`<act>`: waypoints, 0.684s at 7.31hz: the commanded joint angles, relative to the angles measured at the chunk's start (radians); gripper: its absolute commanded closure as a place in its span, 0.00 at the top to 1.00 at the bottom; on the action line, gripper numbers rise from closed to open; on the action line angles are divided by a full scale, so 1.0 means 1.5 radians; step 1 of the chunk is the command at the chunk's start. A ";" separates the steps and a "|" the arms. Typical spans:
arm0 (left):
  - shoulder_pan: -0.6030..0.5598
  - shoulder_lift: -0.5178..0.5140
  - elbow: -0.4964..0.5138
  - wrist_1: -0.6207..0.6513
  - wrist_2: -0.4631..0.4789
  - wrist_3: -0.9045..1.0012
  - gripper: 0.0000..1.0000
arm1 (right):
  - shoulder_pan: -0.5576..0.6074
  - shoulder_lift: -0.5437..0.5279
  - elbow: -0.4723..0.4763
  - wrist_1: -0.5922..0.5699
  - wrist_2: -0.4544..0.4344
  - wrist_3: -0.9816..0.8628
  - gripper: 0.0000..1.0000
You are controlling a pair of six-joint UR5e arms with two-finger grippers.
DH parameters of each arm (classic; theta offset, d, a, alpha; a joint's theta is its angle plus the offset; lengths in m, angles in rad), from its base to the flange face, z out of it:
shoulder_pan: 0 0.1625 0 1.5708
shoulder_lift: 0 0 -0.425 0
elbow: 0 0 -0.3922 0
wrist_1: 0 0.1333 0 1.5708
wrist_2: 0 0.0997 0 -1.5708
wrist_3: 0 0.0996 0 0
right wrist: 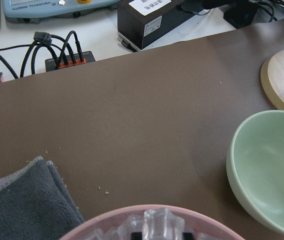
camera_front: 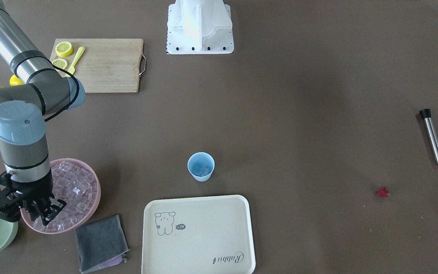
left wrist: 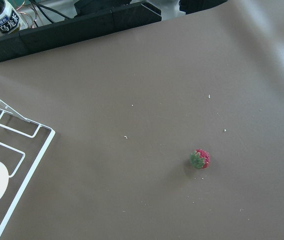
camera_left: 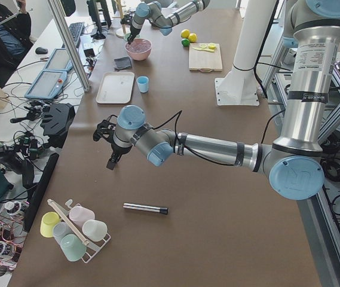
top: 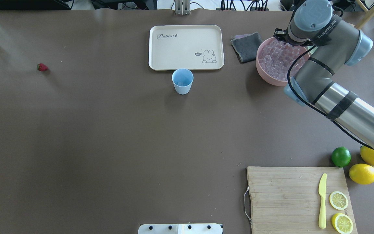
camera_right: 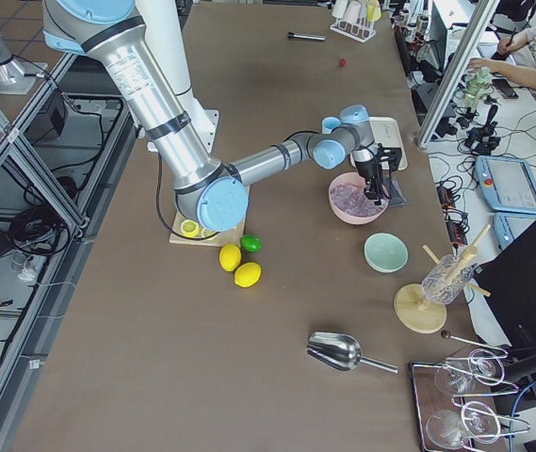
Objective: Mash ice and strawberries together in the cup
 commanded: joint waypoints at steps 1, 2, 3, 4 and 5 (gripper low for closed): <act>0.000 -0.001 0.011 0.000 0.000 0.000 0.98 | 0.001 0.000 0.007 0.001 0.002 -0.024 0.00; 0.000 -0.003 0.013 0.000 0.000 0.001 0.98 | 0.003 0.000 0.013 0.001 0.012 -0.030 0.00; 0.000 -0.006 0.018 0.000 0.000 0.001 0.98 | 0.016 -0.001 0.032 -0.004 0.036 -0.054 0.00; 0.000 -0.010 0.024 0.000 0.000 0.001 0.98 | 0.031 -0.009 0.054 -0.005 0.059 -0.060 0.00; 0.000 -0.010 0.024 0.000 0.000 0.001 0.98 | 0.043 -0.009 0.069 -0.005 0.078 -0.061 0.00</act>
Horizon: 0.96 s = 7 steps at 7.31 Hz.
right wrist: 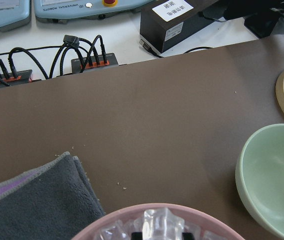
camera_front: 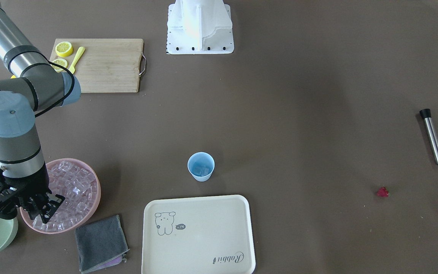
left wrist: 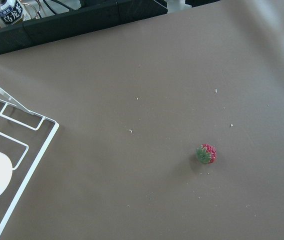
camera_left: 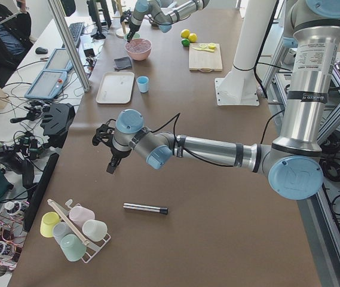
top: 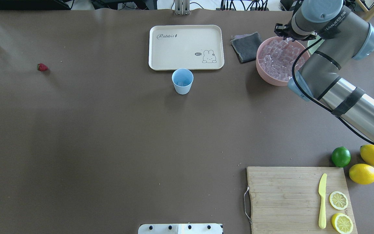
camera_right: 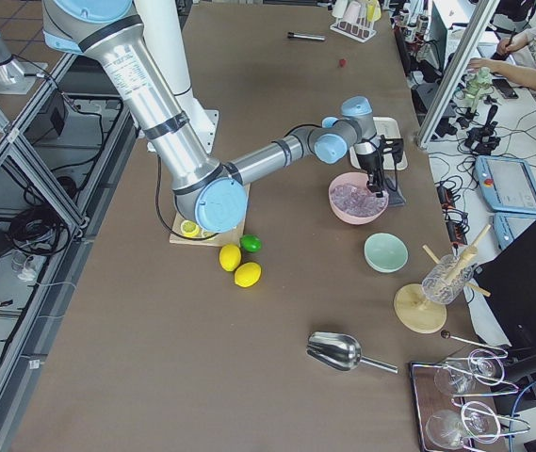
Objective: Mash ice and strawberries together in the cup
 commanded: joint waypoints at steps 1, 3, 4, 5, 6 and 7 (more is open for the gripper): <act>0.000 -0.002 0.000 0.000 0.000 0.000 0.98 | 0.028 -0.003 0.045 -0.001 0.051 -0.007 0.00; 0.000 -0.004 -0.015 0.000 0.000 -0.007 0.98 | 0.026 0.007 0.088 -0.001 0.068 -0.007 0.00; 0.000 -0.004 -0.021 0.000 -0.001 -0.008 0.98 | 0.014 0.018 0.105 -0.001 0.067 -0.007 0.00; 0.000 -0.003 -0.023 0.000 -0.002 -0.008 0.98 | -0.011 0.022 0.119 -0.001 0.064 -0.008 0.00; 0.000 0.001 -0.023 0.000 -0.002 -0.008 0.98 | -0.018 0.018 0.130 -0.001 0.065 -0.007 0.00; -0.001 0.006 -0.027 -0.002 -0.003 -0.007 0.98 | -0.016 0.007 0.145 -0.004 0.066 -0.007 0.00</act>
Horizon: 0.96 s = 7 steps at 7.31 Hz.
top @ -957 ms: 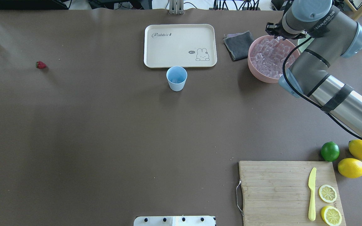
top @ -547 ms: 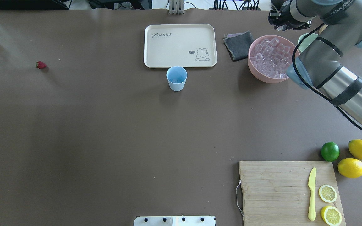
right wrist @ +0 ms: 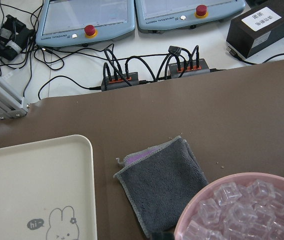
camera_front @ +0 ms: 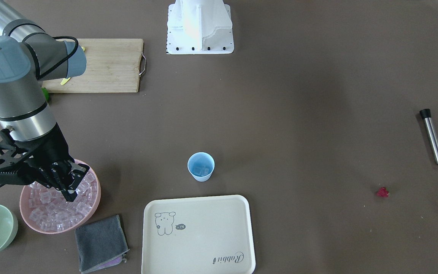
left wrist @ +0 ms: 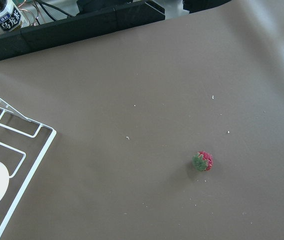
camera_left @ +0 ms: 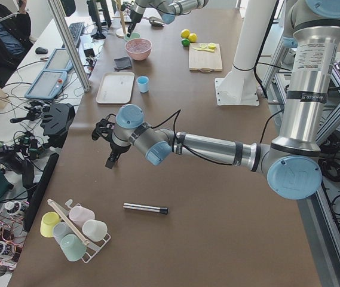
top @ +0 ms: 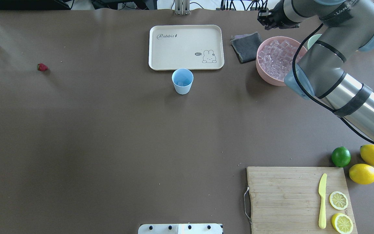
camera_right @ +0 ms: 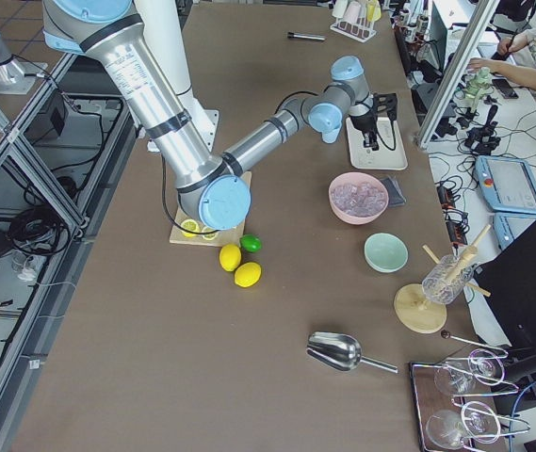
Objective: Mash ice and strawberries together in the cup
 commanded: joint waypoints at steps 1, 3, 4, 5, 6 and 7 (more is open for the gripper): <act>-0.003 0.020 -0.008 -0.016 -0.002 0.000 0.98 | 0.004 -0.033 0.029 -0.019 0.007 -0.011 0.73; -0.003 0.032 -0.012 -0.039 0.001 0.000 0.98 | 0.022 -0.086 0.038 -0.013 0.046 -0.153 0.99; -0.003 0.034 -0.014 -0.039 0.001 0.000 0.98 | 0.027 -0.101 0.035 -0.015 0.049 -0.161 0.99; -0.003 0.033 -0.013 -0.039 0.002 0.001 0.98 | 0.026 -0.116 0.031 -0.013 0.045 -0.198 0.99; -0.002 0.029 -0.010 -0.039 0.002 0.002 0.98 | 0.024 -0.120 0.019 -0.012 0.042 -0.250 0.99; -0.001 0.026 -0.007 -0.038 0.002 0.003 0.98 | 0.022 -0.119 0.007 -0.015 0.043 -0.256 0.99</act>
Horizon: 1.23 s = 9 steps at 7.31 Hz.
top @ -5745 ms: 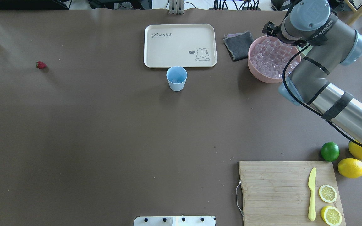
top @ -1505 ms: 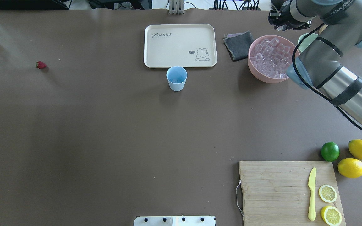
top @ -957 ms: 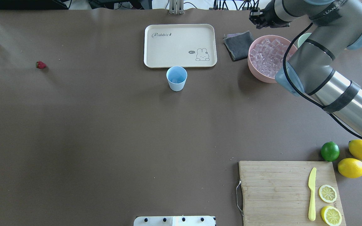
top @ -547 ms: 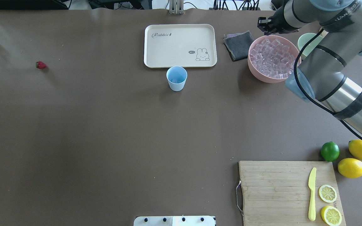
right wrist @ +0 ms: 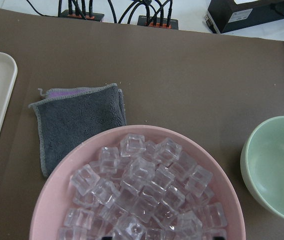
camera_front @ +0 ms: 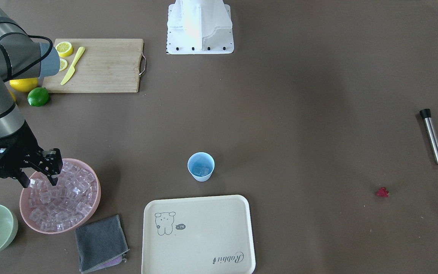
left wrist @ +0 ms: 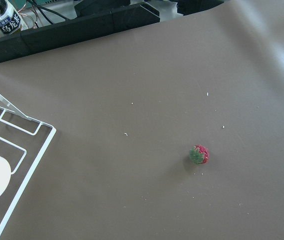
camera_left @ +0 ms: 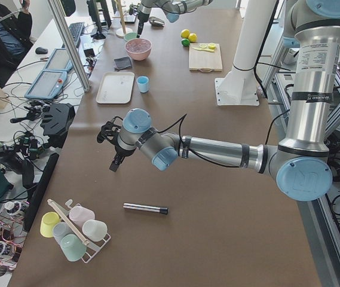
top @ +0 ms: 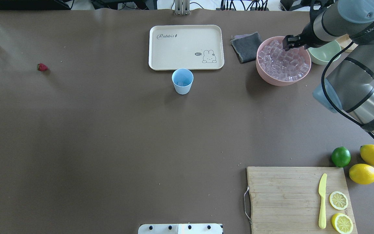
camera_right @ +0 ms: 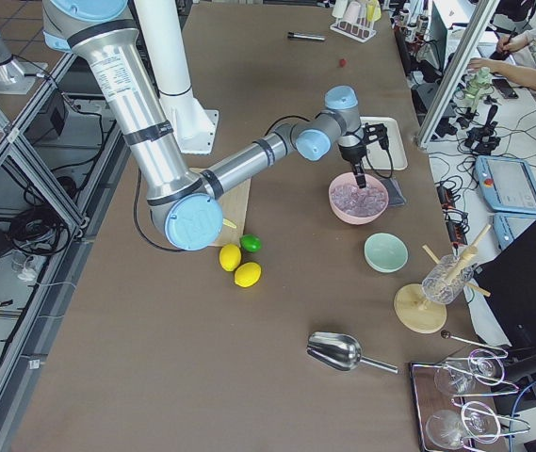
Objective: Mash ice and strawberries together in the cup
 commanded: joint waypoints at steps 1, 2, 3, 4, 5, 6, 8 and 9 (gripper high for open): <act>0.001 -0.005 0.002 0.001 0.000 0.001 0.98 | -0.010 0.006 -0.038 -0.001 -0.003 -0.045 0.99; 0.001 -0.003 0.000 0.000 0.000 0.001 0.98 | -0.012 0.033 -0.068 0.002 -0.004 -0.054 0.99; 0.001 0.001 -0.004 0.000 0.000 0.001 0.98 | -0.013 0.061 -0.105 0.002 -0.005 -0.048 0.99; 0.001 0.004 -0.006 -0.005 0.000 0.000 0.98 | -0.013 0.065 -0.114 0.003 -0.012 -0.026 0.98; 0.001 0.006 -0.003 -0.017 0.000 -0.001 0.98 | -0.014 0.065 -0.115 0.001 -0.032 -0.025 0.98; 0.001 0.008 -0.003 -0.020 0.000 -0.001 0.98 | -0.027 0.069 -0.114 0.002 -0.034 -0.026 0.98; 0.001 0.028 -0.003 -0.048 0.000 -0.001 0.98 | -0.038 0.079 -0.132 0.003 -0.035 -0.024 0.97; 0.000 0.035 -0.006 -0.049 0.000 -0.001 0.98 | -0.041 0.092 -0.144 0.004 -0.035 -0.022 0.94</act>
